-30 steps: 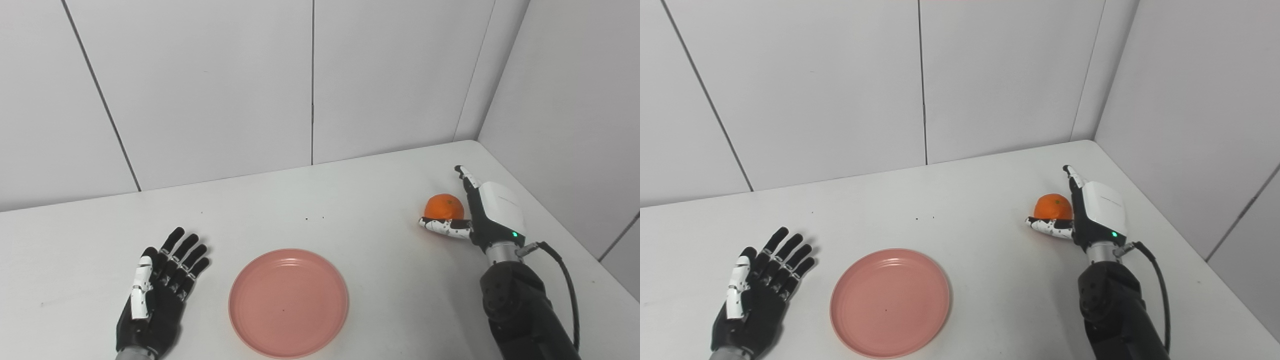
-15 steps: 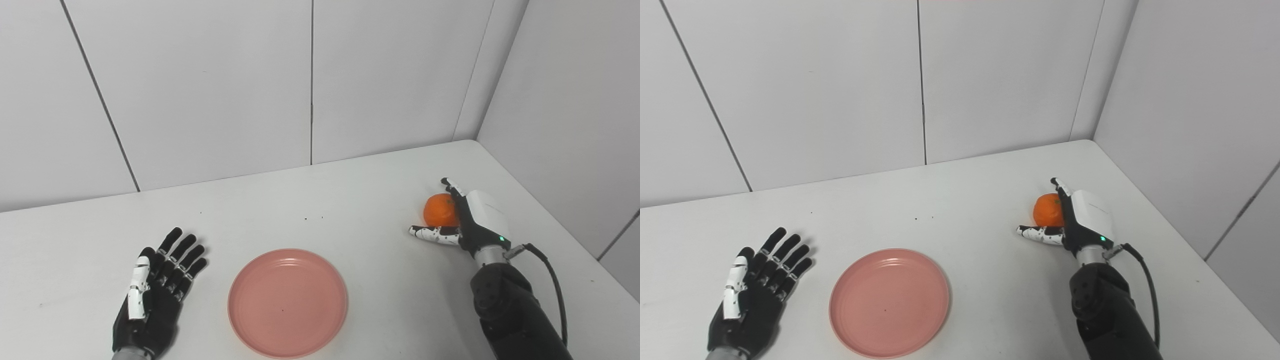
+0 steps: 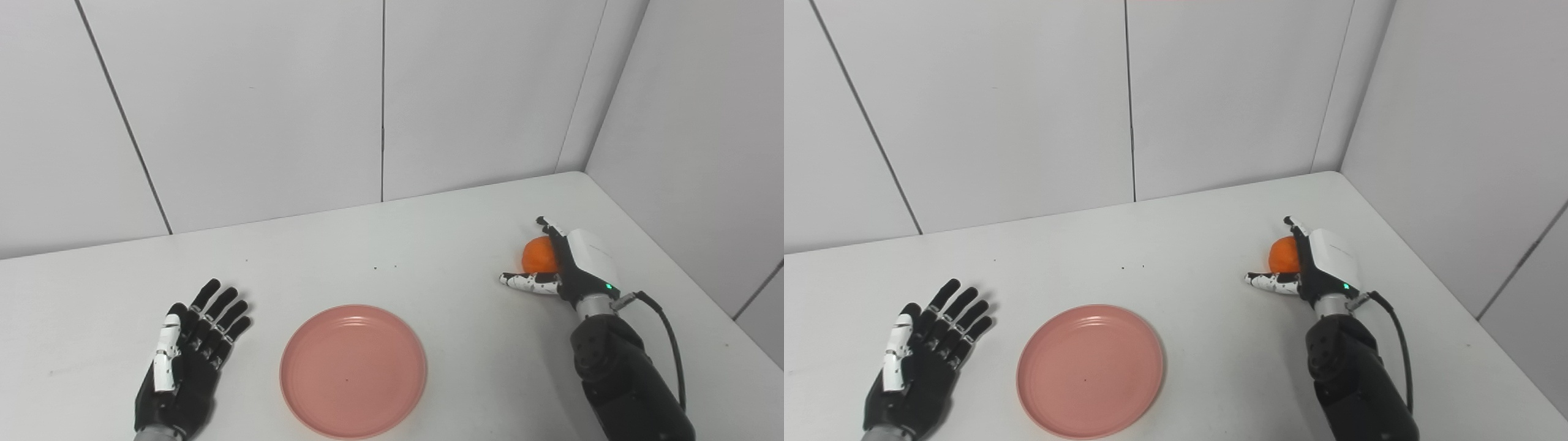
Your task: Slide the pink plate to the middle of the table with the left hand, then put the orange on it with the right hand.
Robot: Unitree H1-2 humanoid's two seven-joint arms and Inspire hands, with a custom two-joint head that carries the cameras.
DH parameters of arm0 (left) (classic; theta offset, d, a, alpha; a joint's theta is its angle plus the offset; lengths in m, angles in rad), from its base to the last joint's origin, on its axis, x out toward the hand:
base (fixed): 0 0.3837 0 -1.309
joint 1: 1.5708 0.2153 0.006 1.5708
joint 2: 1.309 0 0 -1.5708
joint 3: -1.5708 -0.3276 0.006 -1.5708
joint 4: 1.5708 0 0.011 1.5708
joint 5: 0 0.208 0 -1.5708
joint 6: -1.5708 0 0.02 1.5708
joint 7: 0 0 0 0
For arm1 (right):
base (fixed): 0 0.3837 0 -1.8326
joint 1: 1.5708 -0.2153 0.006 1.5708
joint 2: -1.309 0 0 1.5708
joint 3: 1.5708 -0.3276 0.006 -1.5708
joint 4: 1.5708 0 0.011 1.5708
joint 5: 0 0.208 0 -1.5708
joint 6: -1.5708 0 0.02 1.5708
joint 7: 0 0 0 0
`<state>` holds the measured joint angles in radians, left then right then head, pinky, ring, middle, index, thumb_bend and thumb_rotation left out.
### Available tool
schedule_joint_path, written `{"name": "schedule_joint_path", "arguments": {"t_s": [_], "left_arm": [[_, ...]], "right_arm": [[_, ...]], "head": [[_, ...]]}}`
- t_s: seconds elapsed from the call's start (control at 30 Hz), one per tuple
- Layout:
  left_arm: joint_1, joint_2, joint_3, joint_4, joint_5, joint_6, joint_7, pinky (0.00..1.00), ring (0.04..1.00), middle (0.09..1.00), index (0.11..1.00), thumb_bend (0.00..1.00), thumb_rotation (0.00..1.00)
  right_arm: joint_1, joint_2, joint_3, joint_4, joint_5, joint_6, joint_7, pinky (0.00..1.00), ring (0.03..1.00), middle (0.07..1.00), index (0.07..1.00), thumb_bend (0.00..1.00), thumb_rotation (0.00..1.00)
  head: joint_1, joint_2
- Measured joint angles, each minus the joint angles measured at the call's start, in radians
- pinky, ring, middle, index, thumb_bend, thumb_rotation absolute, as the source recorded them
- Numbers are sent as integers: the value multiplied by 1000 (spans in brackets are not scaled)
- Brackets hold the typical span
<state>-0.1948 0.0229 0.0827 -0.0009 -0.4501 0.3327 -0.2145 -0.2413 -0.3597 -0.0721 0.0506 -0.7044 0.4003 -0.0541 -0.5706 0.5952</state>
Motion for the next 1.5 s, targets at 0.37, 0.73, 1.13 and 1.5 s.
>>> {"name": "schedule_joint_path", "arguments": {"t_s": [0.37, 0.73, 1.13, 1.5], "left_arm": [[0, 0, 0, 0, 0, 0, 0, 871, 855, 860, 857, 317, 1000], [0, 3, -2, -1, 0, 0, 0, 872, 859, 866, 864, 320, 1000], [0, 2, -2, -1, 0, 0, 0, 874, 858, 865, 863, 318, 1000], [0, -2, -1, -2, 0, 1, 3, 870, 857, 866, 863, 320, 1000]], "right_arm": [[-1, -19, -1, 4, 6, 12, 0, 640, 768, 836, 842, 950, 387], [-4, -19, -6, 4, 19, 17, -9, 406, 480, 545, 534, 700, 174], [-9, -26, 7, 1, 32, 17, -5, 274, 355, 431, 482, 521, 131], [-5, -26, 6, -66, 31, 20, -3, 293, 370, 450, 482, 521, 133]], "head": [[3, 3], [6, 3], [9, 3], [21, 2]]}}
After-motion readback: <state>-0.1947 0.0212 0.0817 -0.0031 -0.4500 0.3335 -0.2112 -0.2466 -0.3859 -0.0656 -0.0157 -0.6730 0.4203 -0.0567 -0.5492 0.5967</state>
